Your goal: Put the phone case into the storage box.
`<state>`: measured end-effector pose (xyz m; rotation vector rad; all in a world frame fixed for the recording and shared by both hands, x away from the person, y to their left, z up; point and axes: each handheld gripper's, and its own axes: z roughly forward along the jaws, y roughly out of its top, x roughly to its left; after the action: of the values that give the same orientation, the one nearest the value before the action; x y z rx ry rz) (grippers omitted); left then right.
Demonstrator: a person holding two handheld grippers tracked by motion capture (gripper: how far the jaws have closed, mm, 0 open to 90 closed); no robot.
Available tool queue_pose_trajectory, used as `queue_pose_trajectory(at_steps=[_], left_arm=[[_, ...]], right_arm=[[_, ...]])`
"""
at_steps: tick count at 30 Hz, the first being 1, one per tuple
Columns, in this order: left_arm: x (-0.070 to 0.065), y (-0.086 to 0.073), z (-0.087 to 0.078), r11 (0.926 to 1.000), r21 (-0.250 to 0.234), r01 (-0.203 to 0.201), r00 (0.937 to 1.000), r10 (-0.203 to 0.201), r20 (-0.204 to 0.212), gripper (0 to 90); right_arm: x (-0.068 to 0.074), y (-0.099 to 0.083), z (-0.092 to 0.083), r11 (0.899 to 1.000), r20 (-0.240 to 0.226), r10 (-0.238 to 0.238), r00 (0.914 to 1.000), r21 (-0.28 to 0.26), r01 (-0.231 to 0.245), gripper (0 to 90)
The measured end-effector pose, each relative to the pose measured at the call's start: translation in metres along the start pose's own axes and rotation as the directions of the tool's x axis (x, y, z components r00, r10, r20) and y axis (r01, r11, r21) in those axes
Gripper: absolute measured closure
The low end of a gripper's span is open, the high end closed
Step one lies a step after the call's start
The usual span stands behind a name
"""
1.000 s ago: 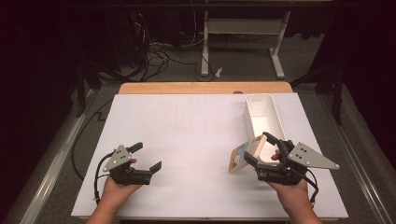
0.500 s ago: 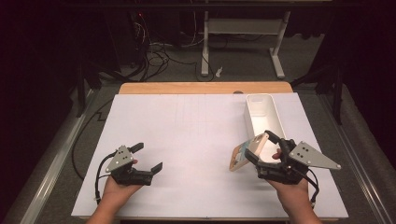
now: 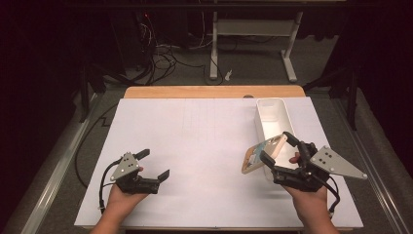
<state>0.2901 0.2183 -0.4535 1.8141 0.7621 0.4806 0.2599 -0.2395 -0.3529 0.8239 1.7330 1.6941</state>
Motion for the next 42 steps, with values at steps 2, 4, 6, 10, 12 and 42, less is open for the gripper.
queue_pose_trajectory(at_steps=[2,4,6,10,12,42], left_arm=[[0.0,0.0,0.0,1.0,-0.001,0.001,1.0,-0.001,-0.001,0.6],[0.0,0.0,0.0,1.0,-0.002,0.001,1.0,-0.002,-0.002,0.6],[0.001,0.0,0.0,1.0,-0.001,0.001,1.0,-0.001,-0.003,0.6],[0.001,0.0,0.0,1.0,-0.005,0.003,1.0,-0.003,-0.004,0.6],[0.001,0.0,0.0,1.0,-0.003,0.002,1.0,-0.002,-0.005,0.7],[0.002,0.0,-0.002,0.9998,-0.015,0.01,0.9999,-0.01,-0.011,0.8]], right_arm=[[0.0,0.002,-0.001,1.0,0.008,0.001,1.0,-0.003,-0.001,14.4],[-0.001,0.004,-0.003,1.0,0.017,0.001,0.9999,-0.008,-0.001,14.4],[-0.003,0.006,-0.005,1.0,0.026,-0.001,0.9997,-0.018,0.001,14.4],[-0.008,0.011,-0.012,0.999,0.047,0.01,0.9988,-0.041,-0.008,14.4],[-0.011,0.014,-0.015,0.999,0.06,0.013,0.9981,-0.052,-0.01,14.4],[-0.05,0.027,-0.055,0.992,0.254,0.032,0.9667,-0.125,0.0,14.6]])
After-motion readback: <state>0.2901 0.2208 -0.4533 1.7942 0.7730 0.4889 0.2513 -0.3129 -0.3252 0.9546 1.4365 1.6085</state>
